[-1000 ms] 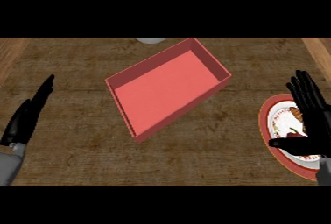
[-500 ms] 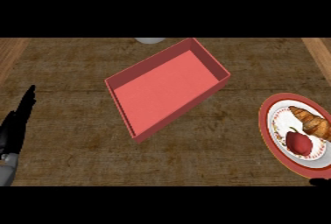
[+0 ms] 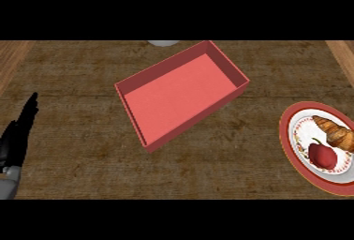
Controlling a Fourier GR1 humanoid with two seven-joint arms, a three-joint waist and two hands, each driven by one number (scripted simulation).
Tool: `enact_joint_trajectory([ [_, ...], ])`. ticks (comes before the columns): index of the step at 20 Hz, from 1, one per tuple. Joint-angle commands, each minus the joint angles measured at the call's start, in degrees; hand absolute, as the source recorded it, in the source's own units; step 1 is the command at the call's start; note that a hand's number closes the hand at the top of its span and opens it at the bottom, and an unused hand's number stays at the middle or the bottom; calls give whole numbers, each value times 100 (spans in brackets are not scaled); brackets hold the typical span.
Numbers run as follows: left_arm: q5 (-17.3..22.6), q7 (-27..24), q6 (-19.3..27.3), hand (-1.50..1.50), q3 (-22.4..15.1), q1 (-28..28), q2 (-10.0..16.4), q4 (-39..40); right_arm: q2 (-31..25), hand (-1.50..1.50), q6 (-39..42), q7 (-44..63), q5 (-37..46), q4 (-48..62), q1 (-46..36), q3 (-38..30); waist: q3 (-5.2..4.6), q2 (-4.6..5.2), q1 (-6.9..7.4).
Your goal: Pick the bell pepper from the plate and place it in the cardboard box
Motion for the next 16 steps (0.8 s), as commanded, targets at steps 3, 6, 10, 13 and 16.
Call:
enact_joint_trajectory([
  [3, -122, 110, 52, 0, 8, -17, -102, -87, -641, -150, 299, 1036, 975, -143, -519, 548, -2, 9, 59],
  [6, -10, -73, -210, 0, 112, -52, -44, 164, -749, -150, 600, 1837, 1411, -629, -508, 1012, -15, 13, 18],
  [10, -197, 470, -11, 0, 29, -284, -149, -240, -698, -150, 1235, 2657, 1783, -643, -1178, 1377, 0, 9, 65],
  [13, -166, 185, -295, 0, 292, -253, -44, 144, -153, -150, 1543, 3197, 1934, -879, -1463, 1625, -1, 1, 9],
  [16, -329, 154, -204, 0, 272, 106, -275, -180, -161, -150, 1732, 3126, 2231, -508, -1592, 1468, 2, -9, -6],
])
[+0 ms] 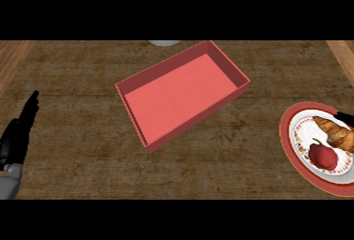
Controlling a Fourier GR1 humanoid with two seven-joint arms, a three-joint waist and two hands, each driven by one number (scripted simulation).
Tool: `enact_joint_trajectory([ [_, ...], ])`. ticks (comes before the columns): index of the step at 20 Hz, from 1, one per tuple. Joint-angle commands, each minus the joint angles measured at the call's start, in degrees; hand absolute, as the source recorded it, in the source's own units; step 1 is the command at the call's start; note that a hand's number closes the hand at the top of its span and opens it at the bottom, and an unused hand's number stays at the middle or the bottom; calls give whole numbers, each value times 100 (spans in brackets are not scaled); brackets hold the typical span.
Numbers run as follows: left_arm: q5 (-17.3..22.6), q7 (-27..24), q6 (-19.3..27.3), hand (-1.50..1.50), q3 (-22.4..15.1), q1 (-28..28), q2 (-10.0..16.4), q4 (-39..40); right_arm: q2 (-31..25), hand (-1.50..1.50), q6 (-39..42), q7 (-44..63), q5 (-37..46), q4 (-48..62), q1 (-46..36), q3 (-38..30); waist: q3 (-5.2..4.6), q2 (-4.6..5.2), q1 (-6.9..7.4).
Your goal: Pick the bell pepper from the plate and place it in the cardboard box
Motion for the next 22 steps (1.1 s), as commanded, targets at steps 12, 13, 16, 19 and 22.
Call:
enact_joint_trajectory([
  [12, -558, 84, -309, 0, 508, 407, -374, -418, 609, -150, 629, 380, 1035, -536, 225, -336, 2, -22, -85],
  [13, -664, 271, -337, 0, 564, -14, -403, -200, 1106, -150, 377, 408, 1405, -17, -158, -119, 3, -11, -65],
  [16, -550, -237, -621, 0, 825, -7, -367, 383, 859, -150, 815, 215, 1129, -537, 45, -412, 0, -14, -104],
  [19, -920, 153, -349, 0, 607, 28, -661, -32, 1135, -150, 784, 36, 1243, -389, -27, -465, 2, -13, -82],
  [22, -910, 402, -505, 0, 767, 36, -614, -286, 1276, -150, 1004, 127, 1313, -684, -123, -522, 2, -13, -69],
])
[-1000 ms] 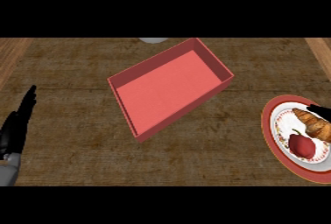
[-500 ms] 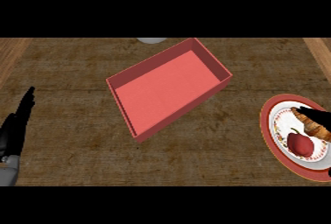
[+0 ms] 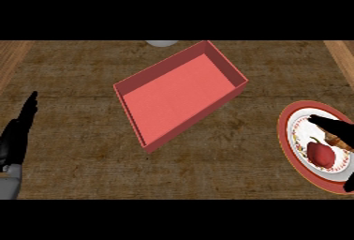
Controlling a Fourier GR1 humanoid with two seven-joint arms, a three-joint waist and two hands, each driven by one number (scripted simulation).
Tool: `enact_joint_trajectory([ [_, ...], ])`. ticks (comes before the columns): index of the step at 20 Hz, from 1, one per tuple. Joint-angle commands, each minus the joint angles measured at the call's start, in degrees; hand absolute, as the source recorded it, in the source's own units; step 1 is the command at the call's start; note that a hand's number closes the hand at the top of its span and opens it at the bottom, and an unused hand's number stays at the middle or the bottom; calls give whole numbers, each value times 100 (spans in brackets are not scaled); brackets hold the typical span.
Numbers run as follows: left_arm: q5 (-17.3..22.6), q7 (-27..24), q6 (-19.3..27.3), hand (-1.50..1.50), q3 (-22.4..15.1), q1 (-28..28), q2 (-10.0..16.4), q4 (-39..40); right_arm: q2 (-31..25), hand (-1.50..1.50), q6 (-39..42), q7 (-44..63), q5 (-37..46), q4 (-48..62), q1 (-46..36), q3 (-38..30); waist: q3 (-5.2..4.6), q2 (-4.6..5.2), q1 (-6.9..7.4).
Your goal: Pick the bell pepper from the plate and place it in the cardboard box
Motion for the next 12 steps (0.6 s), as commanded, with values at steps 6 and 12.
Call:
enact_joint_trajectory([
  [6, -268, -440, -240, 0, 375, -100, -170, 448, 555, -150, 138, 113, 574, -342, 215, -8, -1, 7, 0],
  [12, -273, -452, -292, 0, 434, 148, -324, 164, 720, -150, 495, 826, 929, -420, 169, 9, -1, 4, 10],
])
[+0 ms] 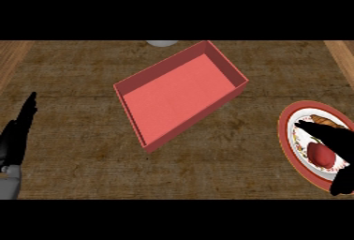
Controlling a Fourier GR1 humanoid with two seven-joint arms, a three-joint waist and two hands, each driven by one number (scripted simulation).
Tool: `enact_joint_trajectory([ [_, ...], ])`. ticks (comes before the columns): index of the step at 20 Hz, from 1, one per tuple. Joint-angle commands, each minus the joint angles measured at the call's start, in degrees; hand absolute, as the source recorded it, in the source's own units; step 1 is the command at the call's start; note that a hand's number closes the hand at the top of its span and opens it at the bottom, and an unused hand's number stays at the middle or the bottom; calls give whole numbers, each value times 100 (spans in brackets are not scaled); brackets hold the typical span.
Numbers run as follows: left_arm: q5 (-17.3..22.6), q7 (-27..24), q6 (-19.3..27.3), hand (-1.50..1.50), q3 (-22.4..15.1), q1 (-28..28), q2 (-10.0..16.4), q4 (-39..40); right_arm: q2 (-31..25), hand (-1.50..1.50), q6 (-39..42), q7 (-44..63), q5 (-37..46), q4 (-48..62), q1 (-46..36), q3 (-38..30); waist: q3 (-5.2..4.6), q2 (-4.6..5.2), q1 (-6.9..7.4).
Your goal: Pick the bell pepper from the plate and place it in the cardboard box
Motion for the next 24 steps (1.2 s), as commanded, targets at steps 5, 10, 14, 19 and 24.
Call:
enact_joint_trajectory([
  [5, -340, 395, 71, 0, -22, 136, -243, -608, 475, -150, -797, -223, 797, 1266, -196, 51, 4, 5, 25],
  [10, -263, 341, -150, 0, 106, -57, -90, -363, 600, 150, -1896, -369, 1167, 1244, -407, -13, 6, 6, 30],
  [14, -326, 101, -84, 0, 137, -105, -293, -13, 811, 150, -2426, -332, 1568, 1629, -712, 19, 4, 10, 32],
  [19, -231, 46, -362, 0, 322, -82, -22, 48, 1292, 150, -2204, 413, 1137, 504, -320, -309, -3, -15, -47],
  [24, -301, 92, -198, 0, 241, 228, -229, -278, 2288, 150, -2193, 1873, 1239, -440, -439, -216, -3, -27, -18],
])
